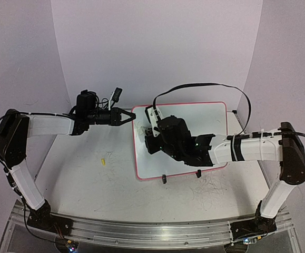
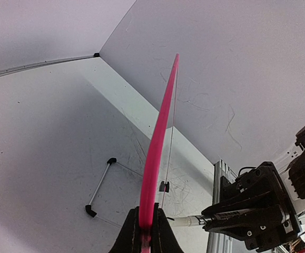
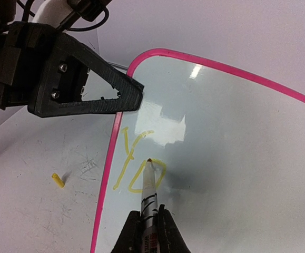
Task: Write a sentence on the whiteboard
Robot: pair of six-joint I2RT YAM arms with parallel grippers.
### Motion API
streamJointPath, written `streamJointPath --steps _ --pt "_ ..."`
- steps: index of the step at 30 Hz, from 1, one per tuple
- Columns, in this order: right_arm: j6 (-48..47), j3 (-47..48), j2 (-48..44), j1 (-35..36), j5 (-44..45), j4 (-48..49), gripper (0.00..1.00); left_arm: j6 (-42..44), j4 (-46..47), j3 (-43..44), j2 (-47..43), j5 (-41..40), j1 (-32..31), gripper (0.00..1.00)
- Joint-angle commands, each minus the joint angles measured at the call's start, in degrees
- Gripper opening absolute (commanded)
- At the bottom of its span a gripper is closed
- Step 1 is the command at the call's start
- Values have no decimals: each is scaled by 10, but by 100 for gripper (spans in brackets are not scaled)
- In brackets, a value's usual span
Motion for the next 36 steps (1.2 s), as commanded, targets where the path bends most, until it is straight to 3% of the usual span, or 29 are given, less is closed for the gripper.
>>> streamJointPath --steps 1,7,36 --pt "-5 9 2 -5 -20 -4 0 -3 7 2 4 15 -12 2" --pt "8 -45 -64 -13 -27 36 0 -3 7 3 5 15 -12 2" --pt "1 -18 -27 -20 18 19 0 -2 7 2 3 16 -12 2"
